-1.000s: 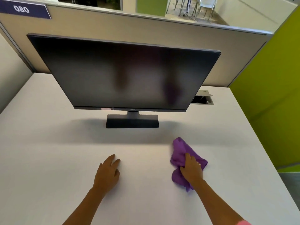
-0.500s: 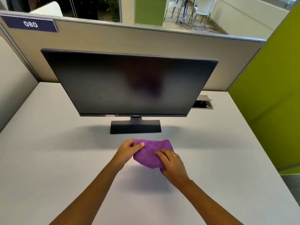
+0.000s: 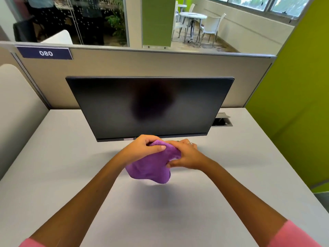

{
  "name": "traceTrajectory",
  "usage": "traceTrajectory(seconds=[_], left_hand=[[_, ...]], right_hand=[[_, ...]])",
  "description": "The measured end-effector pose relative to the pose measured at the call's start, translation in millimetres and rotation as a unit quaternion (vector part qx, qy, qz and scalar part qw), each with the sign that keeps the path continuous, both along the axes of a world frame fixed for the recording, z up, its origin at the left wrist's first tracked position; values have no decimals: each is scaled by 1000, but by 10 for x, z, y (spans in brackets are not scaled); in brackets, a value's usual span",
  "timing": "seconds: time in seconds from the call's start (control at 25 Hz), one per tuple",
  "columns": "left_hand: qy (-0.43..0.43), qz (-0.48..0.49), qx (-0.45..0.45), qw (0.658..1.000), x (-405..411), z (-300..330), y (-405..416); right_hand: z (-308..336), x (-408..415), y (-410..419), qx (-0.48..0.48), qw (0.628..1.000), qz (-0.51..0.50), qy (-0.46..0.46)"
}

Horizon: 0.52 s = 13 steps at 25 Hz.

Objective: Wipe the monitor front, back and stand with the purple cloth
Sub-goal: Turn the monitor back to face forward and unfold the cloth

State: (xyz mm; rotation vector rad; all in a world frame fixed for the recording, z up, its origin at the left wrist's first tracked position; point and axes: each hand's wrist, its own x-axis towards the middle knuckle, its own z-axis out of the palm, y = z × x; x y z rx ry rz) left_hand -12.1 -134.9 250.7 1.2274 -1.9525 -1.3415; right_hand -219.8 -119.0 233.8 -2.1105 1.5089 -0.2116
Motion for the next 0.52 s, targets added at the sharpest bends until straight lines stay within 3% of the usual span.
traceTrajectory(seconds=[0.08, 0.2, 0.52], left_hand=[[-19, 36, -59, 997, 154, 63, -61], [-73, 70, -138, 985, 355, 51, -113], [-226, -16, -120, 967, 815, -204, -26]], right_hand=[[119, 62, -60, -8, 1000, -7, 13], [305, 55, -93, -8, 996, -69, -62], [769, -44, 16, -58, 991, -54, -109]])
